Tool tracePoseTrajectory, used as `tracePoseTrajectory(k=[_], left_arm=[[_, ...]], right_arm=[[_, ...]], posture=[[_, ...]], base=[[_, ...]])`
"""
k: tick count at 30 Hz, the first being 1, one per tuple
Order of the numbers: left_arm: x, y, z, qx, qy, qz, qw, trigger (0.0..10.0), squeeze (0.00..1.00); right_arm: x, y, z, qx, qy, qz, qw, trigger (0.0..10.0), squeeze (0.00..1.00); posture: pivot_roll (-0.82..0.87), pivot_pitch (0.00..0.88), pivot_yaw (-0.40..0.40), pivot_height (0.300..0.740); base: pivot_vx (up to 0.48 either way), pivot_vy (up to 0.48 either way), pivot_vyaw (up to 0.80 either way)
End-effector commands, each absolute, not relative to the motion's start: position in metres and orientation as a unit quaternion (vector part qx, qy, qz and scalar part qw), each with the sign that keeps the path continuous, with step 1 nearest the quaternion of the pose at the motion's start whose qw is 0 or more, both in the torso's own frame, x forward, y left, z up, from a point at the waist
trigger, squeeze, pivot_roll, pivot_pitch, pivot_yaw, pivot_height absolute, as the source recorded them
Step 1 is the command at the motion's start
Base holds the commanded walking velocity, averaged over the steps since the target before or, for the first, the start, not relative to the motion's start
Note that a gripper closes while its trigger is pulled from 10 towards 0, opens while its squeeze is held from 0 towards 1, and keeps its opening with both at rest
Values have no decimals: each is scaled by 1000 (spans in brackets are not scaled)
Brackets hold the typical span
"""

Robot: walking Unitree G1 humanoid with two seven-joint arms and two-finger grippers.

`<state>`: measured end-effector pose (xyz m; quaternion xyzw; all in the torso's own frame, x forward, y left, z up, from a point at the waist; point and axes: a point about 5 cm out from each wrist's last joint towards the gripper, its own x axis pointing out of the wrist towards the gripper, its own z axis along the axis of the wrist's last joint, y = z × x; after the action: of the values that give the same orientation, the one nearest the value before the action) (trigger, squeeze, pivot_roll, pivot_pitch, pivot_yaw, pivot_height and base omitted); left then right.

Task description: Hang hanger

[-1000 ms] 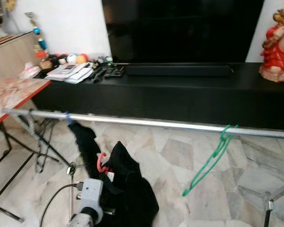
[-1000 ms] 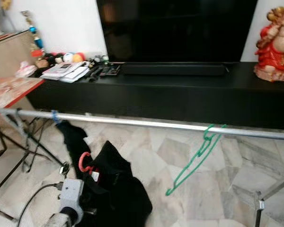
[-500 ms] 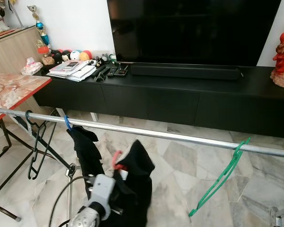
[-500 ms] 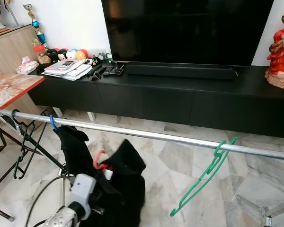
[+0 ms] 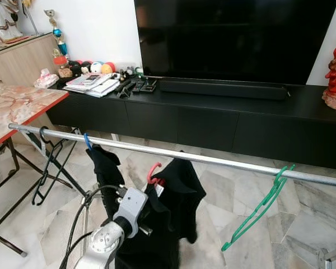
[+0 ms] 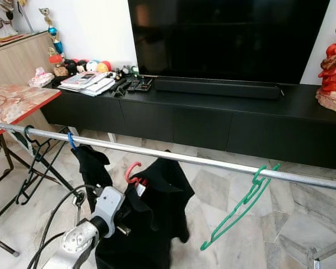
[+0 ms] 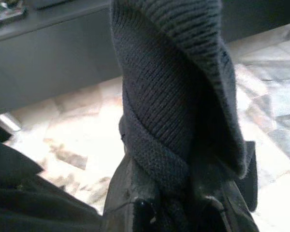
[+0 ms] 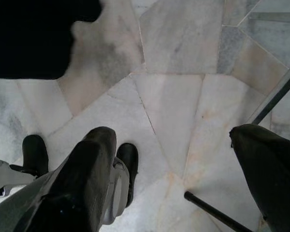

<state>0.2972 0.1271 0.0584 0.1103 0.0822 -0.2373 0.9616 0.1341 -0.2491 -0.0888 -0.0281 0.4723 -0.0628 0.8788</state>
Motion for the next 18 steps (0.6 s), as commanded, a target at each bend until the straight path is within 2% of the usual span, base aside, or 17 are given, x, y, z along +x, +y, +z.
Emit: tracePoseTrajectory(k=[1,10,18], left_arm=[[310,132,70,104,63,-209,970,10000,0],[329,124,77,93,58,-195,975,10000,0],[302,135,60,74,58,-167,981,10000,0]], right_arm=[[133,-250,-89,-30,473,-62,878,10000,0],[133,-250,-89,-34,474,-59,878,10000,0],[133,-251,-89,-34,474,-59,878,10000,0]], posture=[[-28,20,48,740],[-37,23,48,740],[-30,24,49,740]], base=[[0,0,0],[0,0,0],[0,0,0]])
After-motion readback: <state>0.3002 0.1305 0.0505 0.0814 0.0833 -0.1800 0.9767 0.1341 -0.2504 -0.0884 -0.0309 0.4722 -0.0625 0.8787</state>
